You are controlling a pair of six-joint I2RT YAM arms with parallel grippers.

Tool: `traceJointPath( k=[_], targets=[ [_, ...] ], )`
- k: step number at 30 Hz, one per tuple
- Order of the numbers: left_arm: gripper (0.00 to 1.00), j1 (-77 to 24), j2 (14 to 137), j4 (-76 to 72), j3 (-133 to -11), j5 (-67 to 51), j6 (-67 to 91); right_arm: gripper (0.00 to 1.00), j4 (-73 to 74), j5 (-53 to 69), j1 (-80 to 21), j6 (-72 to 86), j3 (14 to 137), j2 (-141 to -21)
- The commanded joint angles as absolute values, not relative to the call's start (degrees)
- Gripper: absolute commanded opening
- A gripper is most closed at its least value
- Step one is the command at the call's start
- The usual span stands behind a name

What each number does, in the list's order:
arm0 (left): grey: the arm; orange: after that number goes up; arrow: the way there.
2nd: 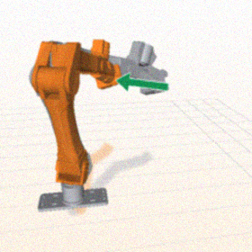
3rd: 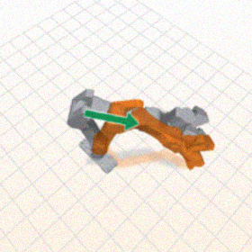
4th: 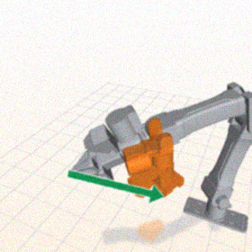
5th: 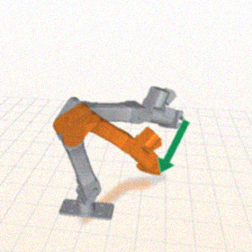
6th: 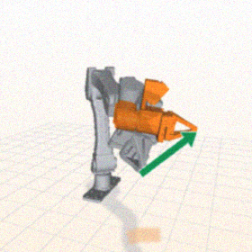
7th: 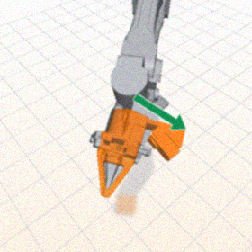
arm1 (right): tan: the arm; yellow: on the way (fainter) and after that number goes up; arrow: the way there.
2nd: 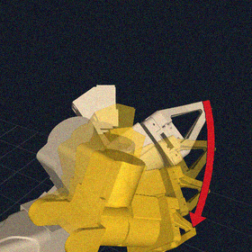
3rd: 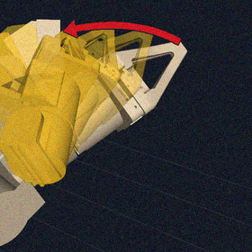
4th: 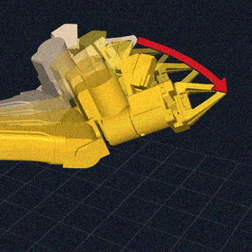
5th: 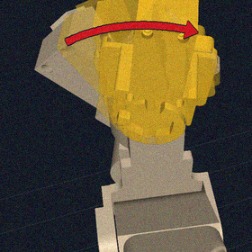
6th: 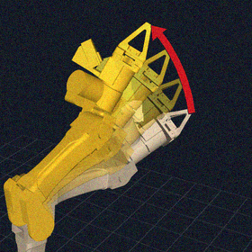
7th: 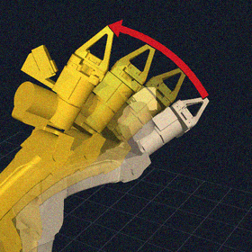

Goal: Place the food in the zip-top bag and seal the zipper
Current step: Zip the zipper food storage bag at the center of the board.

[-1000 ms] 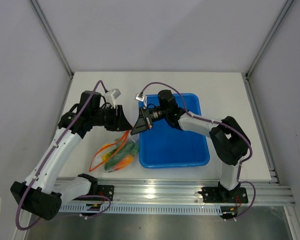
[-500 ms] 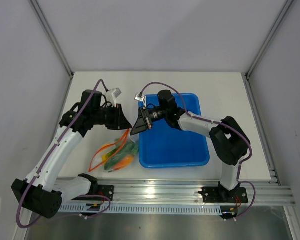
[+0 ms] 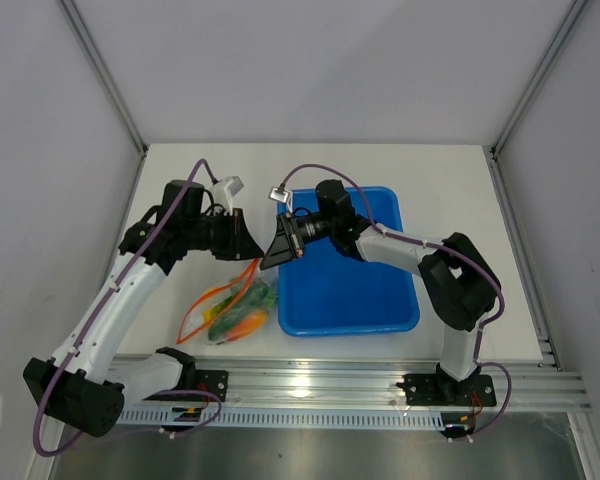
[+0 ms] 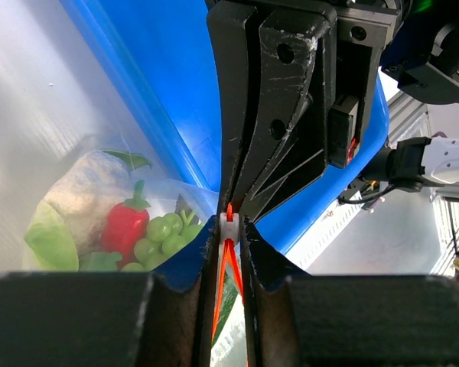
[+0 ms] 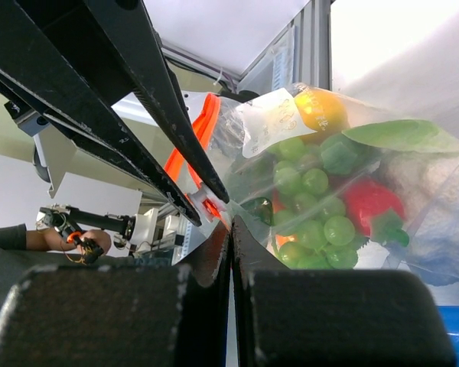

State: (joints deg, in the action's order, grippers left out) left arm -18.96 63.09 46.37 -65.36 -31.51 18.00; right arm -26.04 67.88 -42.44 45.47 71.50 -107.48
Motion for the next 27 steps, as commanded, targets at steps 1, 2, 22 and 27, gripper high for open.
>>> traceJointPath(
  k=[1, 2, 22, 27],
  targets=[
    [0.17, -18.46, 62.31, 45.09, -65.56, -32.96, 17.67, 0.00, -29.71, 68.03, -42.80, 46.41, 73.13, -106.52],
    [0.15, -18.46, 62.31, 45.09, -65.48, -32.96, 17.67, 0.00, -29.71, 67.94, -42.80, 46.41, 73.13, -106.52],
    [0.01, -18.46, 60.47, 46.41, -63.81, -33.31, 17.14, 0.00, -36.99, 66.62, -41.84, 53.87, 72.60, -107.05],
    [0.01, -18.46, 59.94, 46.67, -63.28, -33.49, 16.79, 0.00, -41.04, 65.66, -41.22, 56.78, 71.72, -106.96]
  ],
)
